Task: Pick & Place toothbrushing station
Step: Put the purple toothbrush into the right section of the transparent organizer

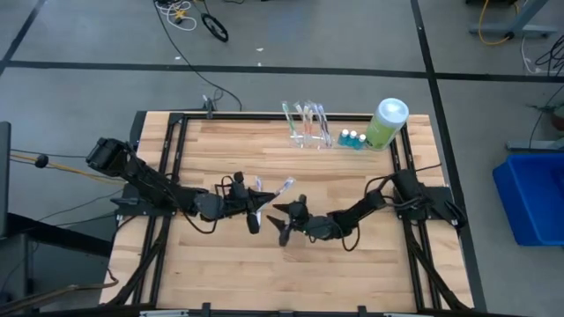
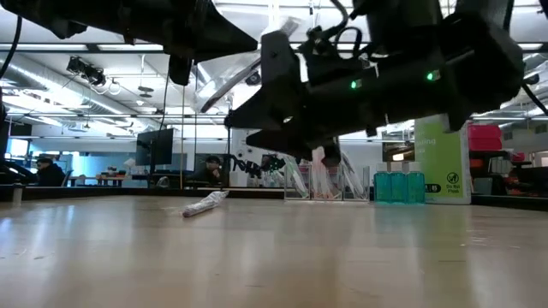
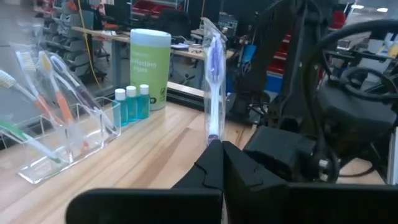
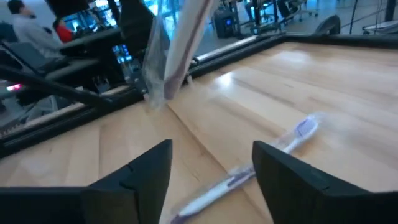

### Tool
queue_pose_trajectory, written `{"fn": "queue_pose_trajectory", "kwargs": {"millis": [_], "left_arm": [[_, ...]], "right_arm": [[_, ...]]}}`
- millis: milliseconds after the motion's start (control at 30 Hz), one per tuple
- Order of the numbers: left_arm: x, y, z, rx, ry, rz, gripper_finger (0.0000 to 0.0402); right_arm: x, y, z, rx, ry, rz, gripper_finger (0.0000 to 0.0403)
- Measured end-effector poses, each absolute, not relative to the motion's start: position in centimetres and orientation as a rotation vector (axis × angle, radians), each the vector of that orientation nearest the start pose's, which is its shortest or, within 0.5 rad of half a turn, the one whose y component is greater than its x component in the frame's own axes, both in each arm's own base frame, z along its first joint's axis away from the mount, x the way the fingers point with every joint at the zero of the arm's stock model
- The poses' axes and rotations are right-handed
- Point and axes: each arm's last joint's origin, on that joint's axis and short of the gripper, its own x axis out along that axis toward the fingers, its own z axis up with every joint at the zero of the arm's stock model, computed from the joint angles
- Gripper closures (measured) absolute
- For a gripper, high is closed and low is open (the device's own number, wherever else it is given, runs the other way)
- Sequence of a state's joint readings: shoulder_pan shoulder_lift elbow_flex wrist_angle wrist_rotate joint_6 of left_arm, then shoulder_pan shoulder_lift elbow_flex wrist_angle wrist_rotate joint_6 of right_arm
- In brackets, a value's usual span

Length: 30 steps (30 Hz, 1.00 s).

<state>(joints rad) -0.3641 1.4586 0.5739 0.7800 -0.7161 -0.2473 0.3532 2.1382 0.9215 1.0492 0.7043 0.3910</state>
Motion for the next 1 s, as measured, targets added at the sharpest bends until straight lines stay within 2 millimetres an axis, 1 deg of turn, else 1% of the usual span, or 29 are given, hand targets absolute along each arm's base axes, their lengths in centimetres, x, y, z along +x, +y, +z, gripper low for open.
{"fn": "queue_pose_trajectory", "kwargs": {"millis": [100, 200, 267, 367, 433, 567, 733, 800, 867, 1000], "left_arm": [[27.0, -8.2, 20.5, -0.189, 0.049, 0.358, 0.0401], [27.0, -8.3, 20.5, -0.193, 0.047, 0.349, 0.0402], [27.0, -8.3, 20.6, -0.196, 0.041, 0.347, 0.0401], [27.0, -8.4, 20.8, -0.202, 0.024, 0.336, 0.0401], [27.0, -8.5, 20.9, -0.197, 0.013, 0.320, 0.0401], [26.9, -8.7, 21.0, -0.189, 0.006, 0.309, 0.0401], [26.9, -8.9, 21.0, -0.180, 0.007, 0.303, 0.0401], [26.9, -8.9, 21.0, -0.179, 0.008, 0.292, 0.0401], [26.9, -8.9, 21.0, -0.183, 0.009, 0.286, 0.0401], [26.9, -9.0, 20.9, -0.193, 0.017, 0.277, 0.0401]], "right_arm": [[36.9, 11.6, 11.1, 0.306, 0.046, -0.393, 0.0161], [35.9, 11.6, 12.5, 0.291, -0.036, -0.465, 0.0160], [35.4, 11.4, 13.5, 0.279, -0.098, -0.461, 0.0163], [35.1, 11.3, 14.8, 0.287, -0.174, -0.389, 0.0169], [35.3, 11.0, 15.1, 0.271, -0.186, -0.350, 0.0171], [36.5, 10.8, 15.7, 0.274, -0.211, -0.306, 0.0169], [37.3, 10.7, 16.1, 0.252, -0.218, -0.346, 0.0173], [37.3, 10.8, 16.2, 0.228, -0.216, -0.355, 0.0188], [37.3, 10.8, 16.2, 0.215, -0.213, -0.354, 0.0213], [37.4, 10.8, 16.0, 0.203, -0.196, -0.358, 0.0290]]}}
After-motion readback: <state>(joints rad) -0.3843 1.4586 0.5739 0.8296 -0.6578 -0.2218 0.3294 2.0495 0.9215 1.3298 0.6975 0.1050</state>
